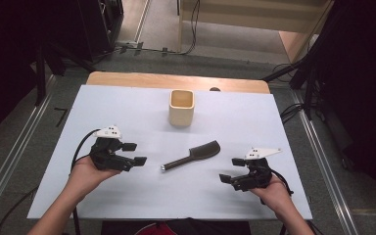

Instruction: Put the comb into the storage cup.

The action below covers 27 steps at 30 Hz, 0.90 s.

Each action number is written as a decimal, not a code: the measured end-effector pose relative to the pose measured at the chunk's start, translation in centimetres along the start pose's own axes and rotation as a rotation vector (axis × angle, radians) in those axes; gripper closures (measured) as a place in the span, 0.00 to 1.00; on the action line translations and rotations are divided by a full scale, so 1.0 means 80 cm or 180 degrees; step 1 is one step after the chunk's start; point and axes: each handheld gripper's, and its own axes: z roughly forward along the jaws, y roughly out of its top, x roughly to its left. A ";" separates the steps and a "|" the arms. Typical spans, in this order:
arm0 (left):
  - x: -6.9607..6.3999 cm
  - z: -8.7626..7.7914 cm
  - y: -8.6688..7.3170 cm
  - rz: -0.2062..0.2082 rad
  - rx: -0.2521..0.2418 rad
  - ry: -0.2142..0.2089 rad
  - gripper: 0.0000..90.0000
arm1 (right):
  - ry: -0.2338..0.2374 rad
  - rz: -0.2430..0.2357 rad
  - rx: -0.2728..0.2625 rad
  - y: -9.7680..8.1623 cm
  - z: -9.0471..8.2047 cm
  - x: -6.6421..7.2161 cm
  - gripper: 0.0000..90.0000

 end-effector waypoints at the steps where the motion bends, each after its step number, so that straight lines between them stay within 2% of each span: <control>1: -0.001 0.001 0.001 0.0005 0.0008 -0.0002 0.33 | 0.0002 -0.0005 0.0001 0.000 0.000 0.000 0.14; 10: -0.003 0.013 0.015 0.0017 -0.0008 -0.0054 0.33 | -0.0012 0.0024 -0.0005 -0.004 -0.004 0.000 0.14; 19: -0.006 0.028 0.025 0.0052 0.0031 -0.0002 0.33 | -0.0013 0.0025 0.0000 -0.009 -0.005 0.002 0.14; 27: -0.009 0.041 0.034 0.0020 0.0045 -0.0094 0.33 | -0.0032 0.0059 -0.0018 -0.013 -0.009 0.001 0.14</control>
